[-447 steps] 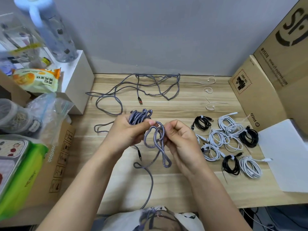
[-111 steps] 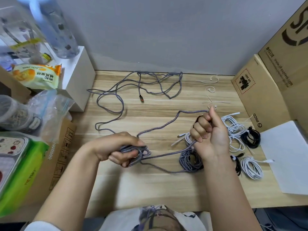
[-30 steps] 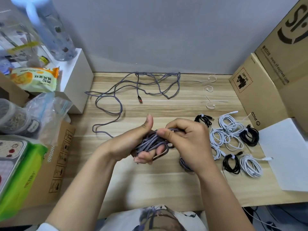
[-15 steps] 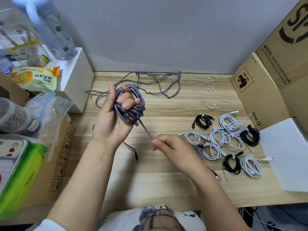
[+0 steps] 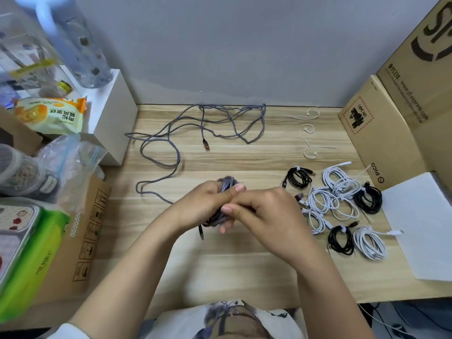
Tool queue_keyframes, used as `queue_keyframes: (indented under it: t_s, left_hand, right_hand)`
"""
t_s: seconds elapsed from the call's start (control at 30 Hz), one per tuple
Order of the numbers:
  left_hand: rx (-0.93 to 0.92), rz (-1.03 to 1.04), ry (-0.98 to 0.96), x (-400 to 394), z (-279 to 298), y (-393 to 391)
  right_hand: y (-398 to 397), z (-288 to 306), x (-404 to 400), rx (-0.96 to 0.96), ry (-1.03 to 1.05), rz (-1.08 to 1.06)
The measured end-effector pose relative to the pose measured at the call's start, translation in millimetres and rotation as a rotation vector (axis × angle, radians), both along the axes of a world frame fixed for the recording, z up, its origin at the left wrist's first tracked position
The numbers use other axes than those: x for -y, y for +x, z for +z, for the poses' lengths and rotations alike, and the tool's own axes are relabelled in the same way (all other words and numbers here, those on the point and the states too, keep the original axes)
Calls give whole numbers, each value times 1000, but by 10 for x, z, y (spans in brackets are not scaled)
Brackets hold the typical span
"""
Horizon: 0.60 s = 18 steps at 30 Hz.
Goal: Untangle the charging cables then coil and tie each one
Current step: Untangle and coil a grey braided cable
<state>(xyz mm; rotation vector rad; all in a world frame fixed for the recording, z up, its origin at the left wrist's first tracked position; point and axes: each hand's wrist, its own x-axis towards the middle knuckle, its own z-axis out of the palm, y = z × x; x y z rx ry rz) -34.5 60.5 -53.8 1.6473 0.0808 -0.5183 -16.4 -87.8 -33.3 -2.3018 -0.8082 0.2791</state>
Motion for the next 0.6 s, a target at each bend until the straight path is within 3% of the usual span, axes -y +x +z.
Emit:
queue_keyframes:
  t_s: [0.13,0.27,0.33,0.47,0.6]
  left_hand:
    - [-121,-122,-100,-36,8,-63]
    - [-76,-238,-458,-116,45,-107]
    - [-36,-258,-549,-109,89,-116]
    - [8,-284,-658,-51,155,-97]
    - [56,-236,-615,-24,207,-66]
  right_hand:
    - [53,-82,28,-93,292,-121]
    - [90,-103,-2,-223,473,-279]
    - [117,-116,0,-307,539,-276]
    - [85,-165,-20,-571,694,-186]
    - [28,-199,-38,-633,719,-202]
